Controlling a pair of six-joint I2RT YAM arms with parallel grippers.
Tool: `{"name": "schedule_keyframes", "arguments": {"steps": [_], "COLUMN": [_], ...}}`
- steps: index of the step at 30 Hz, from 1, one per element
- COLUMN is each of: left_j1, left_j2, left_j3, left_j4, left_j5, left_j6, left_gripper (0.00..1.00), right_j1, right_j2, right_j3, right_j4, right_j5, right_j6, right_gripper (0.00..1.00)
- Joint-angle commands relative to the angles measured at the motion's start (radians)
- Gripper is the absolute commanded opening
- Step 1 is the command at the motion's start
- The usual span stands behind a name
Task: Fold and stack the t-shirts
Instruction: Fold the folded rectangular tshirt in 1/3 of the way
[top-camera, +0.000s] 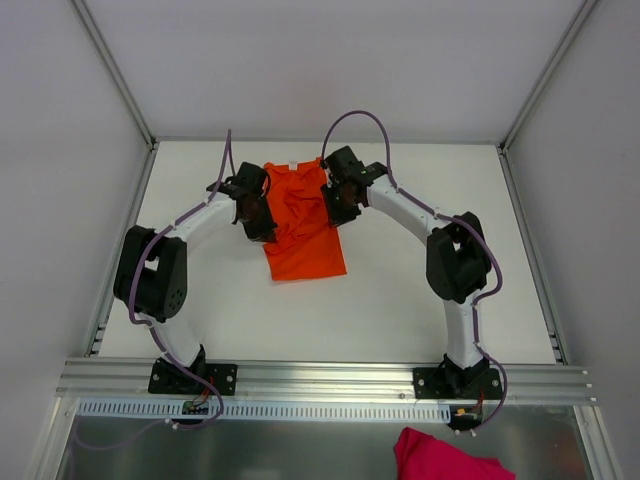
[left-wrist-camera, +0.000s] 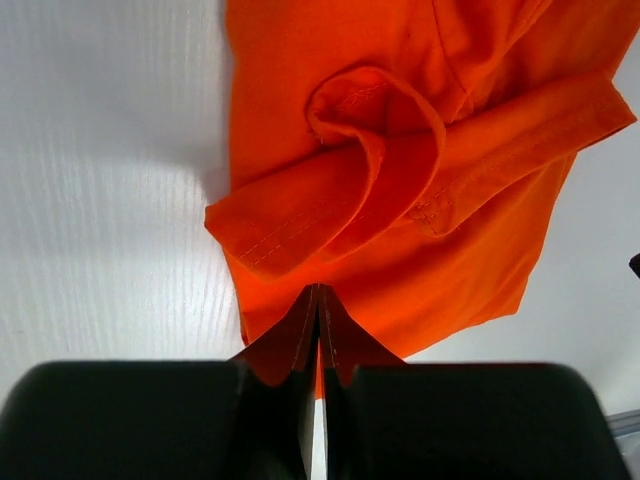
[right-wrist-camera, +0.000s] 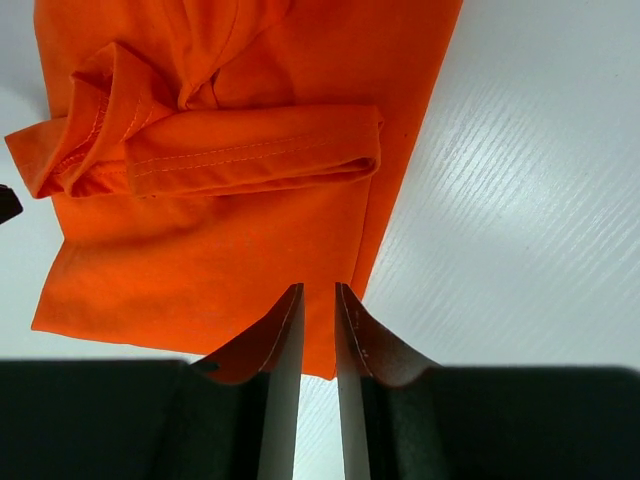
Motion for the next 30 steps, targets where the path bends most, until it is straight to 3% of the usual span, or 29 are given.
{"name": "schedule_keyframes", "arguments": {"steps": [1, 6, 11, 14, 25, 30], "left_j1": [-0.009, -0.013, -0.027, -0.032, -0.035, -0.035], "left_j2": [-0.003, 0.009, 0.005, 0.012, 0.055, 0.094], "left_j3": [-0.021, -0.029, -0.050, -0.055, -0.029, 0.019], "left_j4": [0.026, 0.032, 0.038, 0.038, 0.020, 0.012], "left_j5": [0.033, 0.059, 0.043, 0.036, -0.032, -0.075], "left_j6": [-0.025, -0.019, -0.018, -0.013, -0.004, -0.006], "left_gripper": [0.00, 0.00, 0.30, 0.37, 0.35, 0.28], "right_j1": [0.001, 0.003, 0.003, 0.003, 0.001, 0.007], "right_j2": [-0.035, -0.036, -0.051, -0.056, -0.108, -0.188], "right_j3": [0.036, 0.038, 0.036, 0.038, 0.001, -0.067], "right_j4": [0.007, -0.001, -0.009, -0.018, -0.043, -0.026], "right_j5": [-0.021, -0.016, -0.011, -0.007, 0.021, 0.006], "right_j6": [0.010, 0.007, 0.004, 0.001, -0.016, -0.007], "right_gripper": [0.22, 0.22, 0.21, 0.21, 0.20, 0.20]}}
